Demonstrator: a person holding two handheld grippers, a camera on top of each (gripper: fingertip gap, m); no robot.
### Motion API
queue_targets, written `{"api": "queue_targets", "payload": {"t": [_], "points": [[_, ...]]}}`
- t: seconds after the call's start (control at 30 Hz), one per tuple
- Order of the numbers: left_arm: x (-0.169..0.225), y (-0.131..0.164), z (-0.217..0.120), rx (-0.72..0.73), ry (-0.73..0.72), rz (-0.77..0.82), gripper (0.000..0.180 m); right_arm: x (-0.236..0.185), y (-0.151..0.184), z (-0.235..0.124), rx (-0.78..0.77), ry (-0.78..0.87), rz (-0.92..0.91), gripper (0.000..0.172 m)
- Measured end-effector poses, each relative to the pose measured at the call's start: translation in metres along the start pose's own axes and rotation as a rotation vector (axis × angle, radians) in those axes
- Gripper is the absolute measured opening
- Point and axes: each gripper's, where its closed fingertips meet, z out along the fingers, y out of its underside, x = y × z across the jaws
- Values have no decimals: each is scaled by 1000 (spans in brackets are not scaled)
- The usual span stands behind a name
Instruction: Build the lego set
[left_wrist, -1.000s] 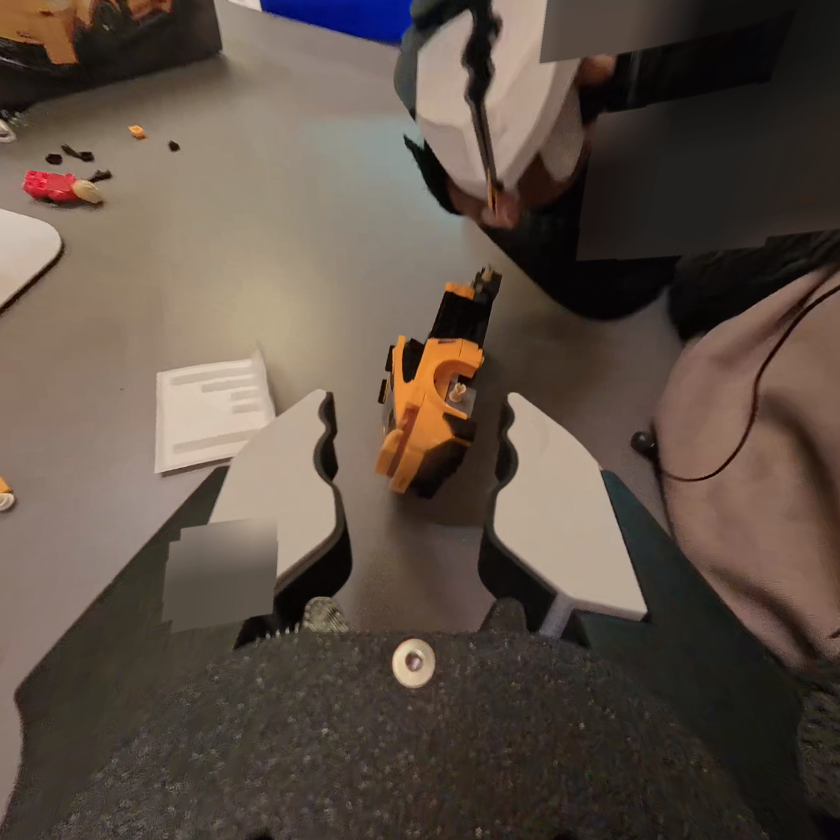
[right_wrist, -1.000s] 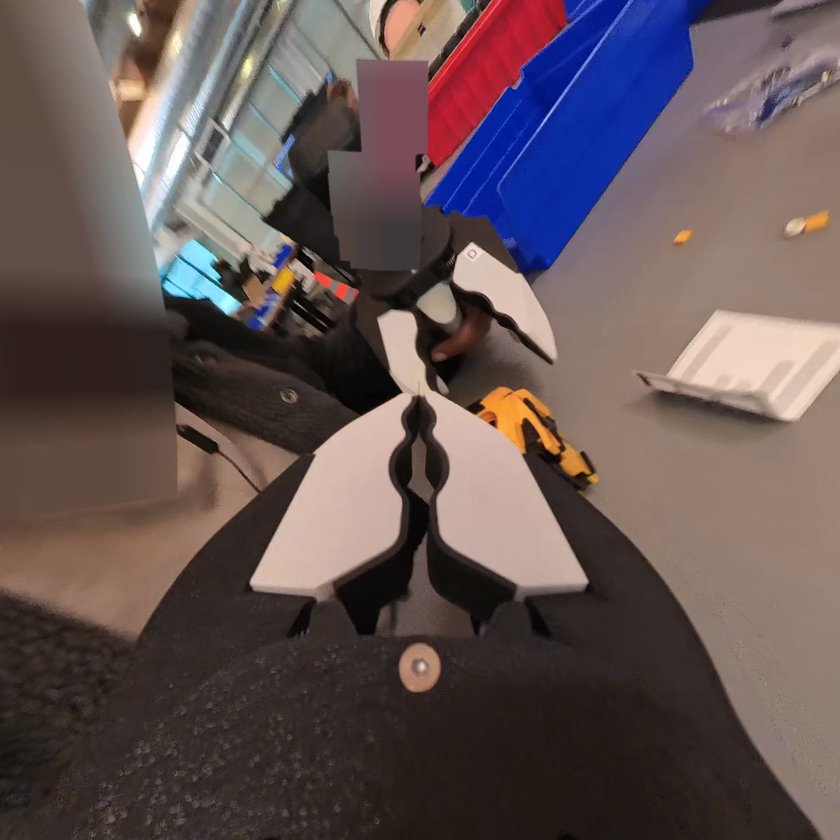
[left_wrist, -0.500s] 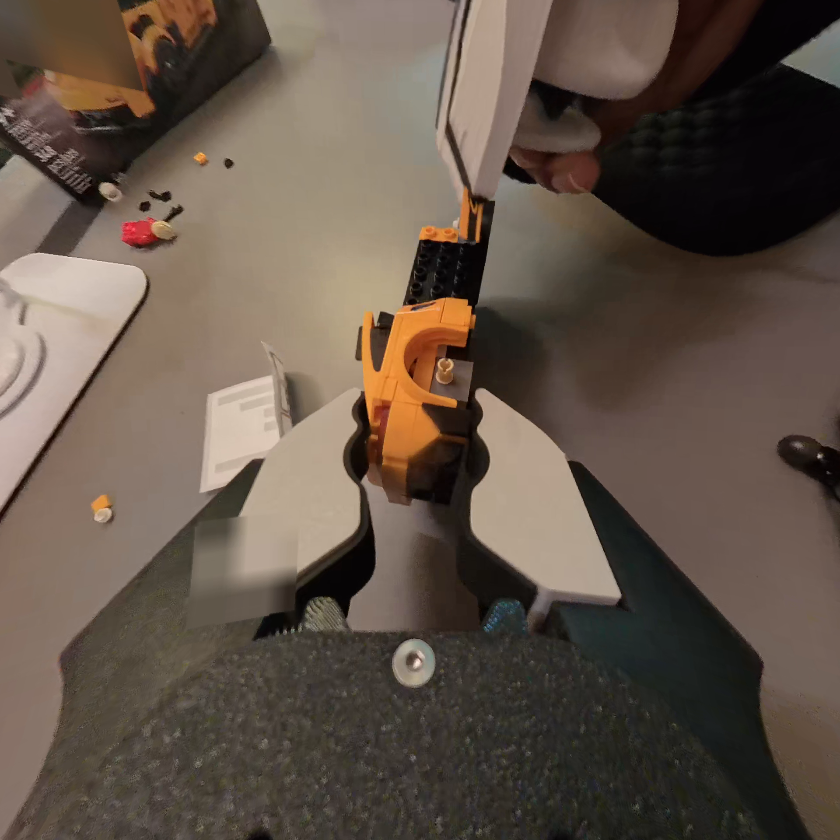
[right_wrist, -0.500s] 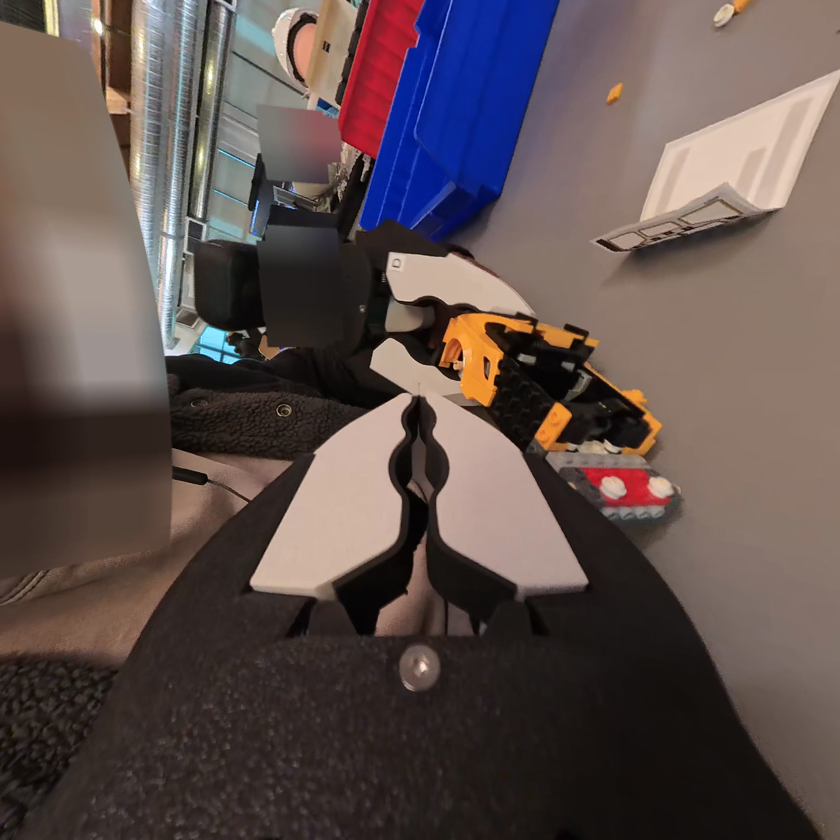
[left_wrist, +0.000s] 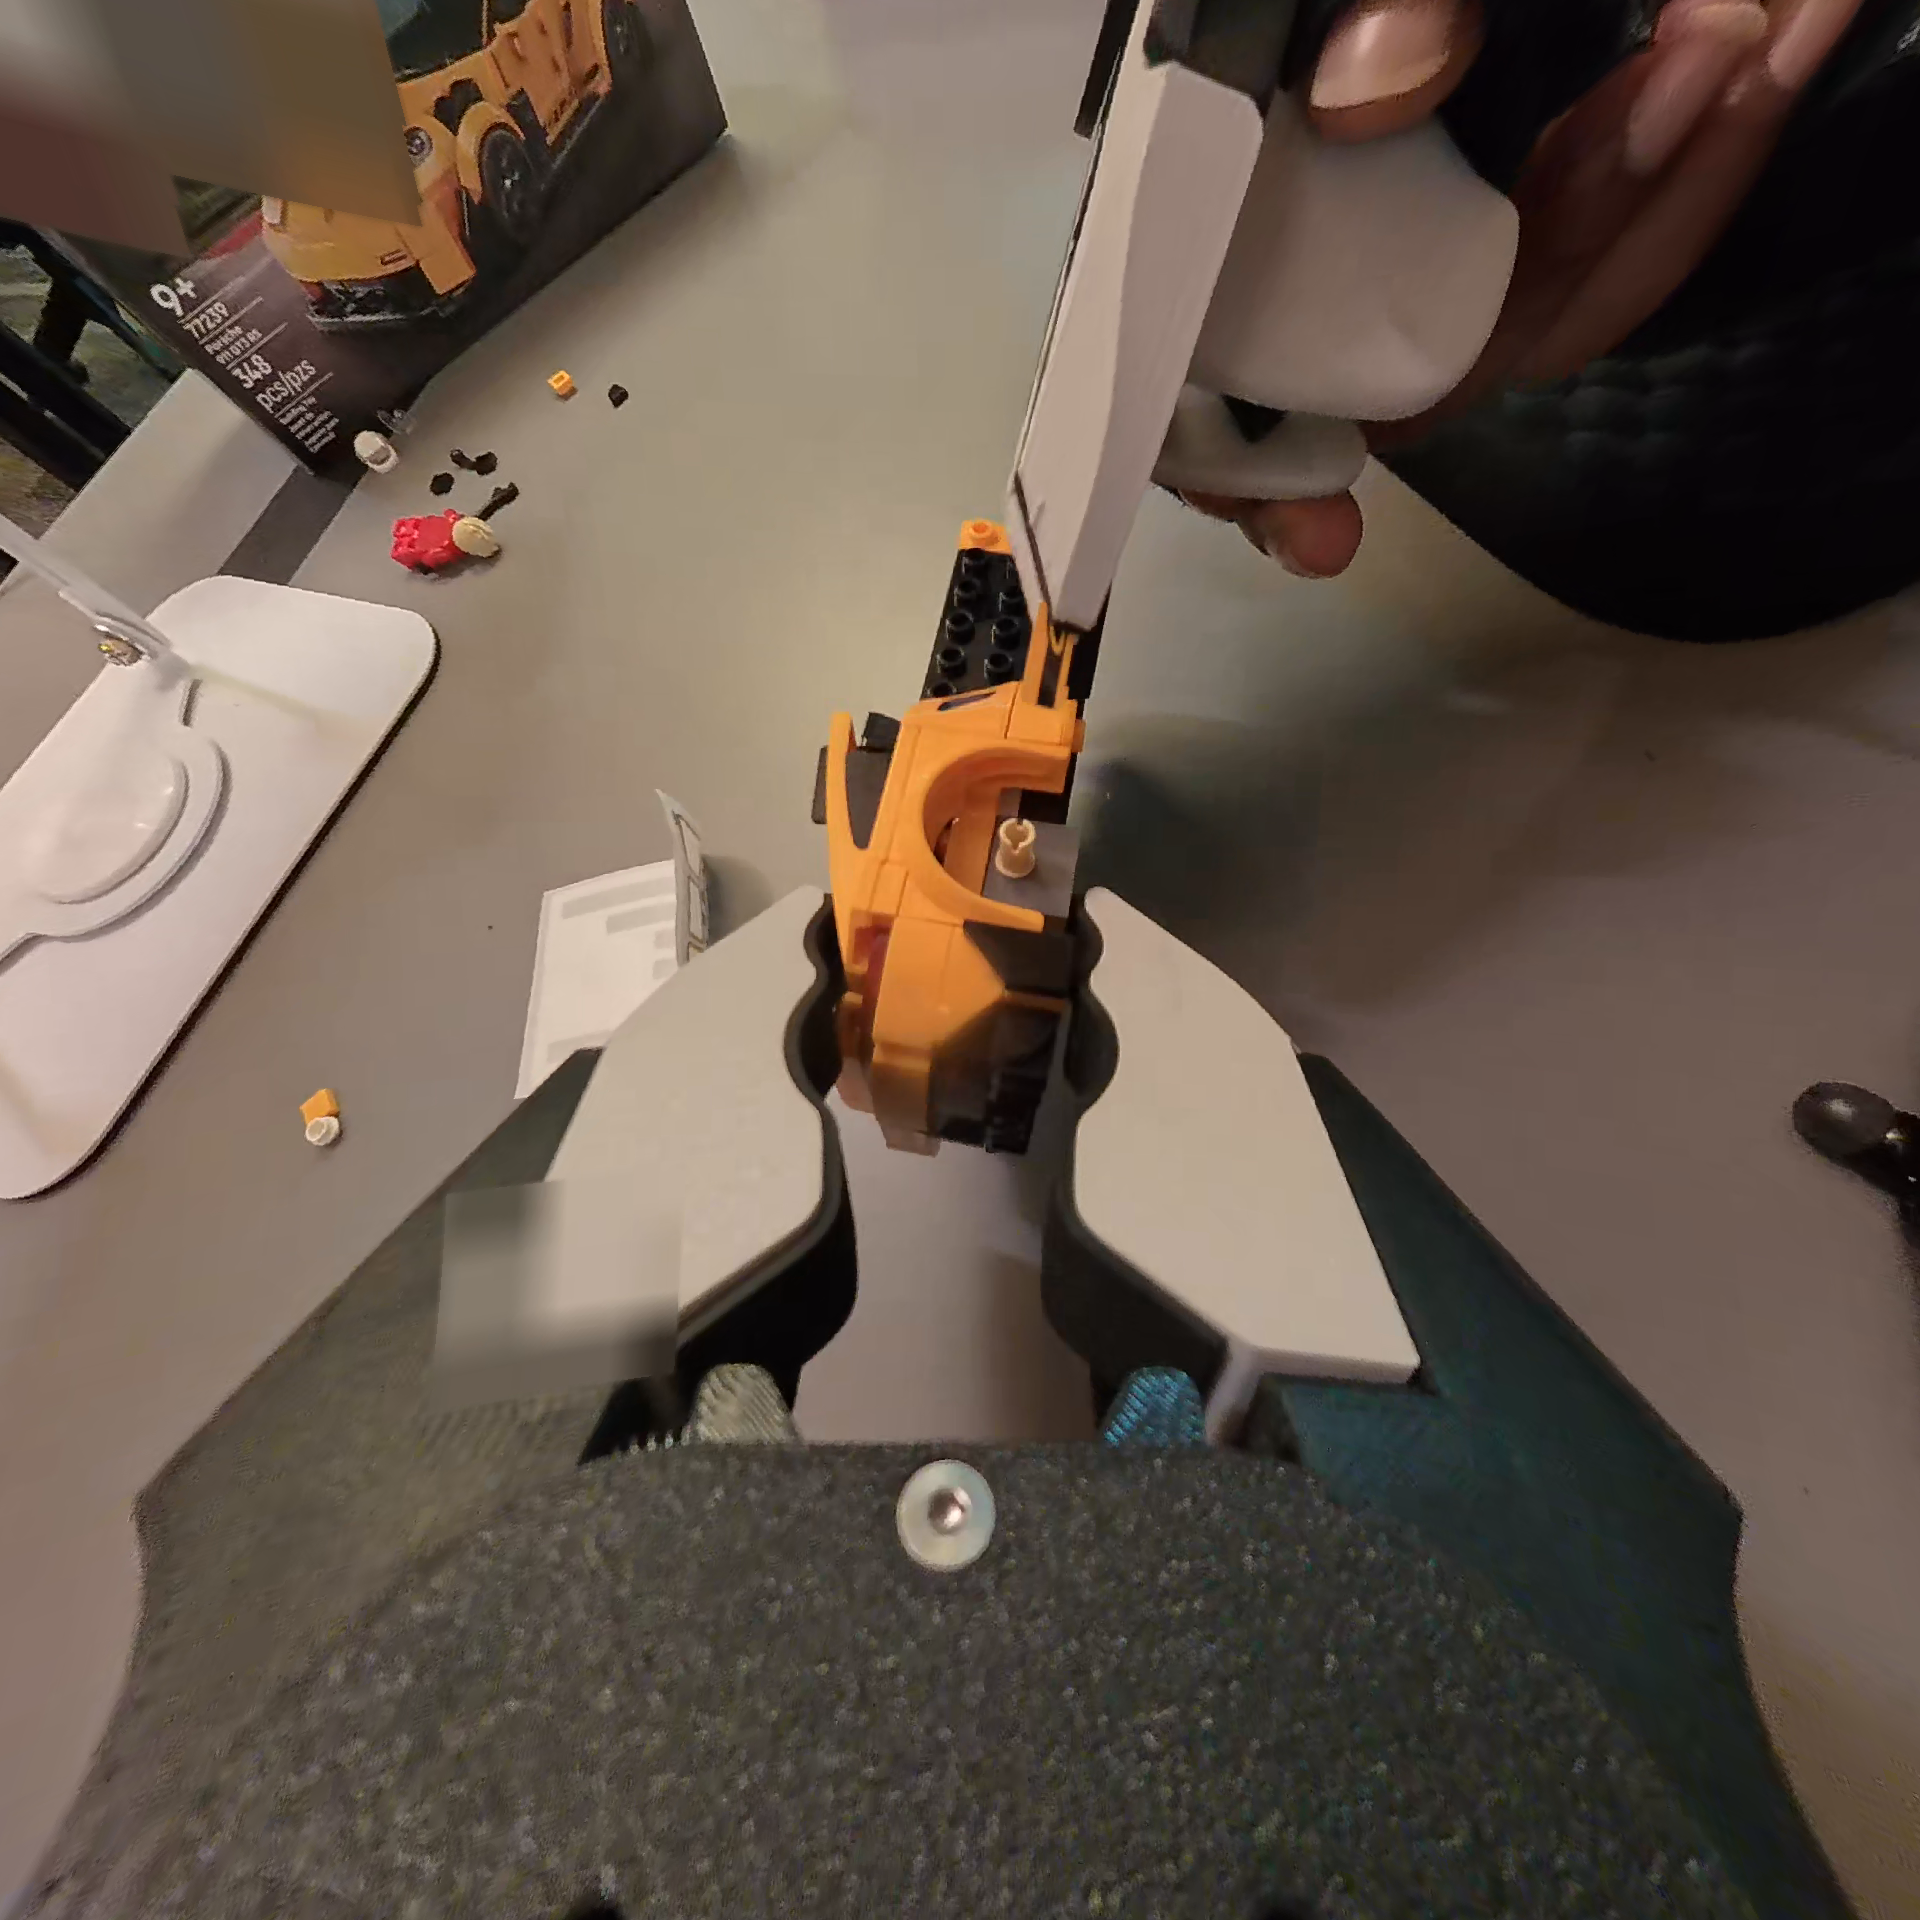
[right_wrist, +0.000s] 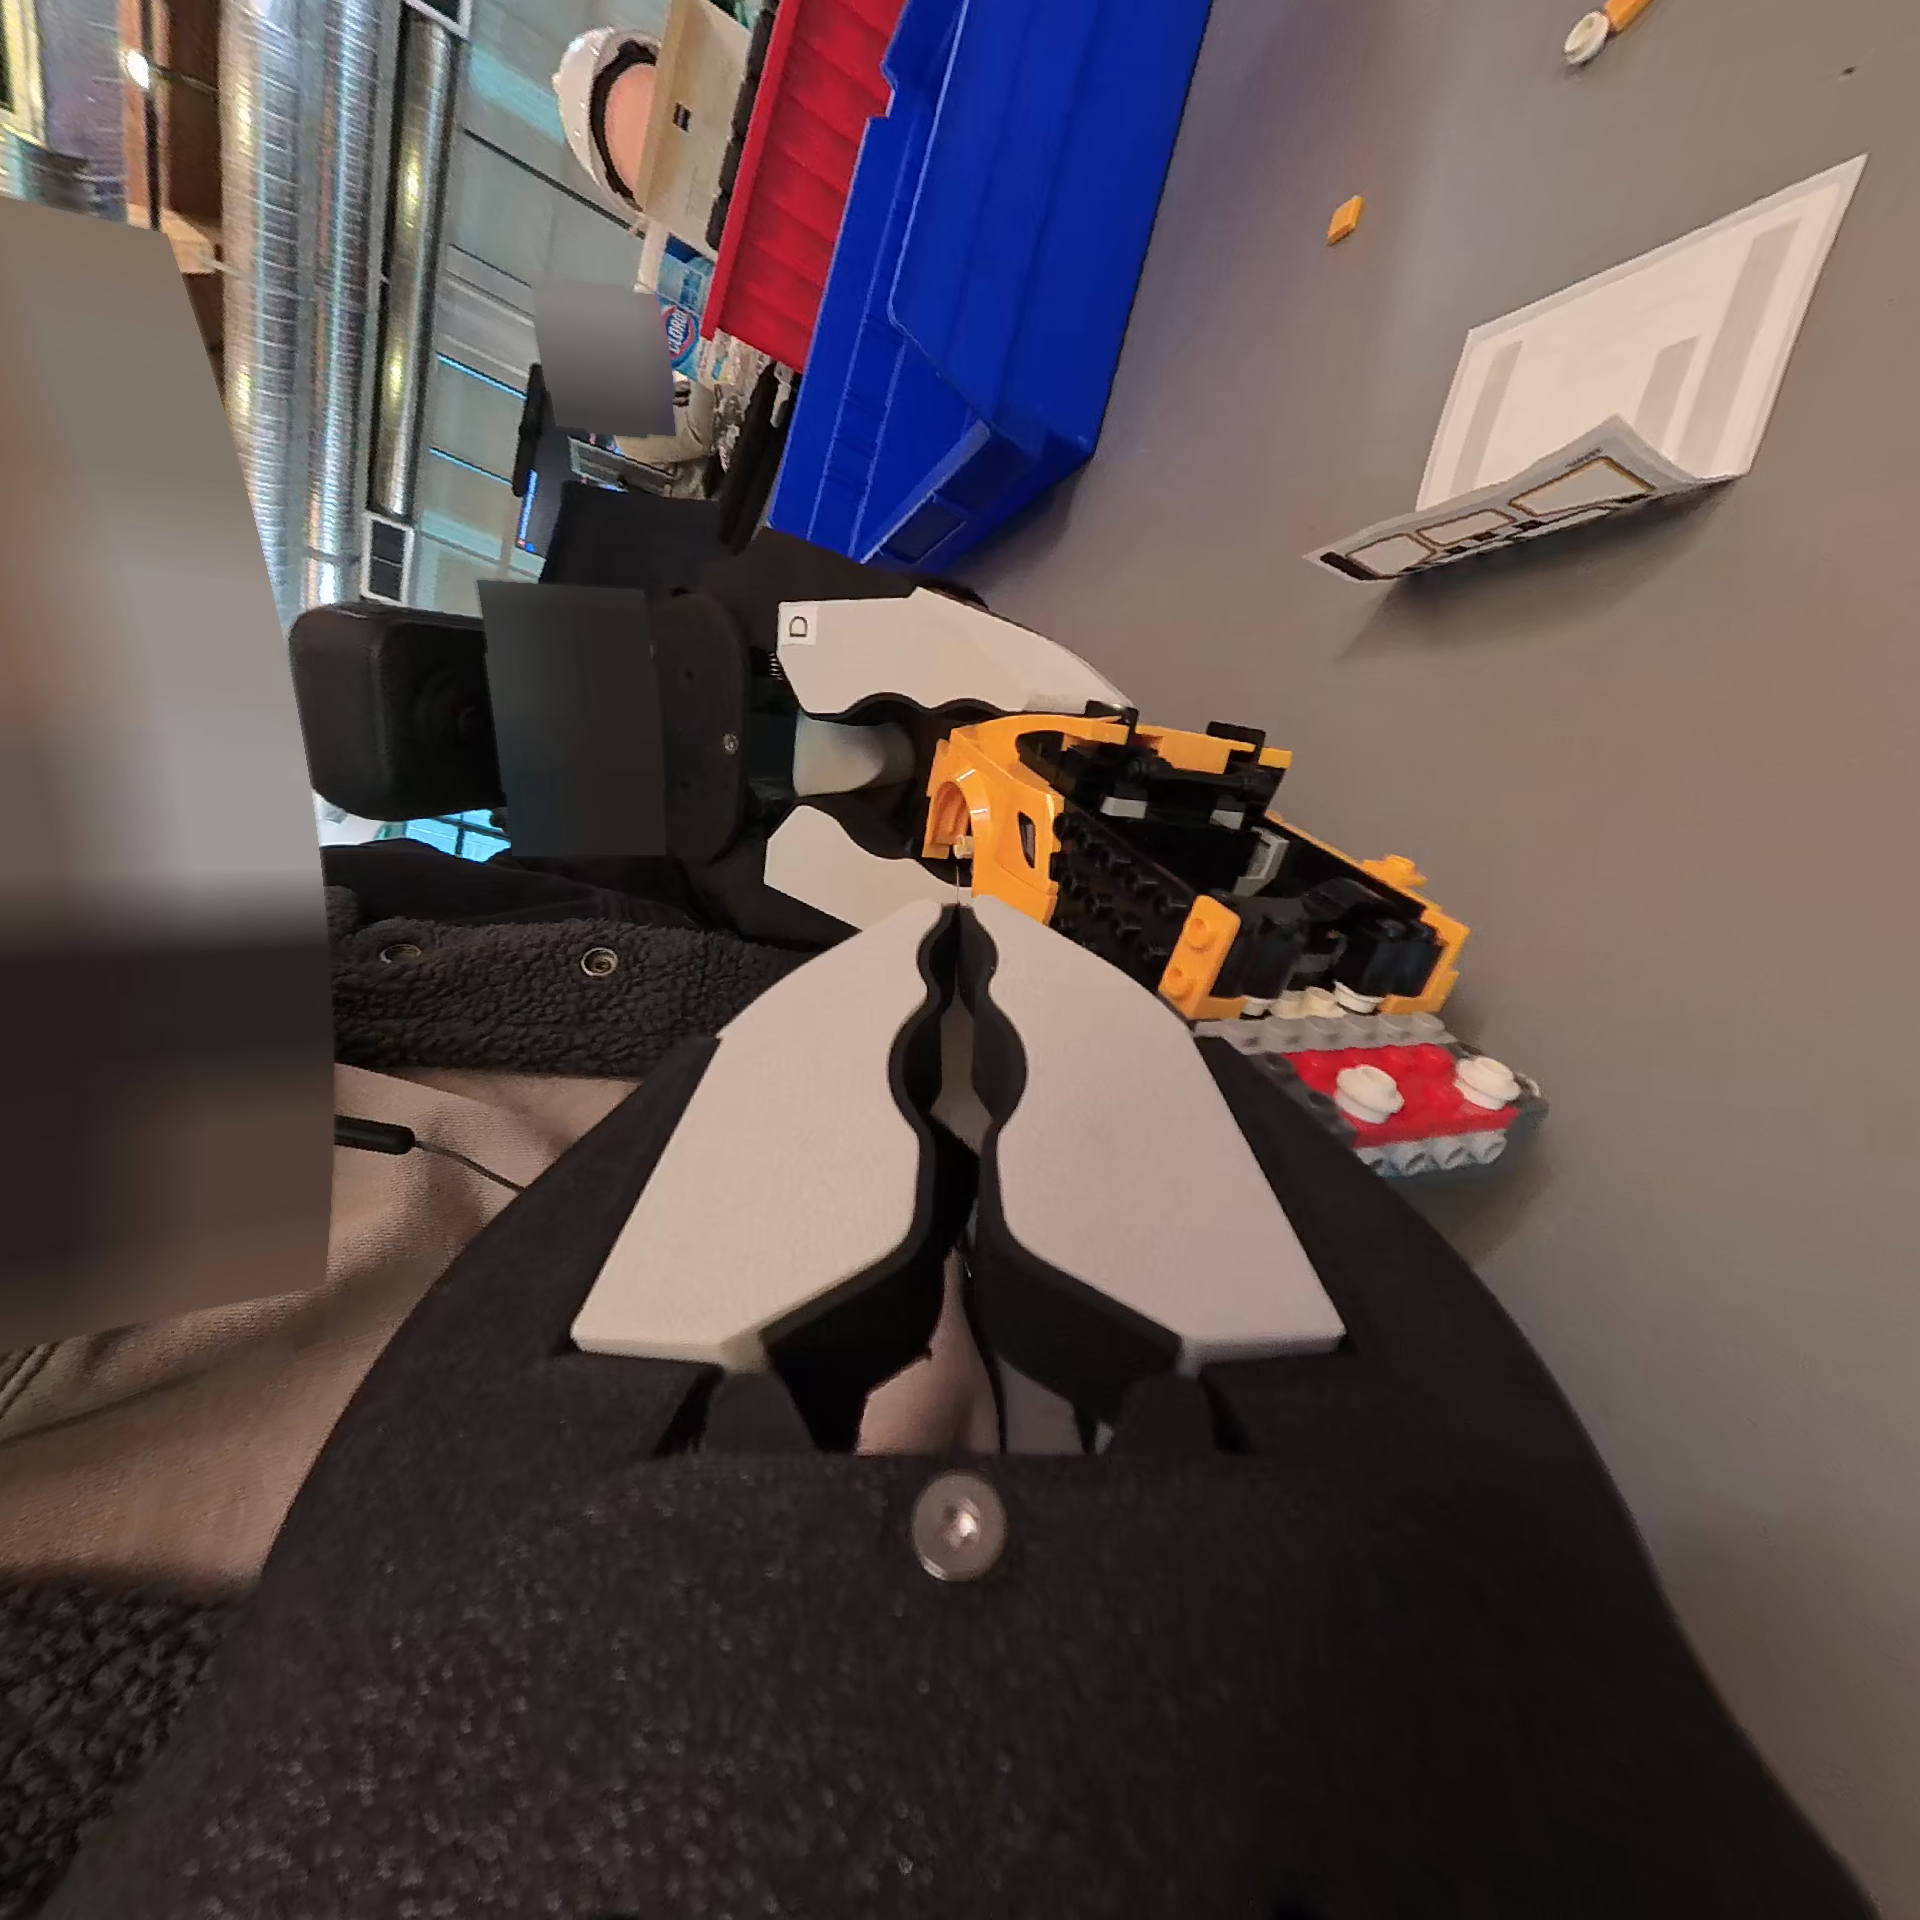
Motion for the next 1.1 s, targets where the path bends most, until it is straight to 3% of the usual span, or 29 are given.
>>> {"api": "queue_targets", "payload": {"t": [1.1], "points": [[-5, 1, -2, -6, -53, 21, 41, 10, -1, 6, -34, 104, 6, 0]]}}
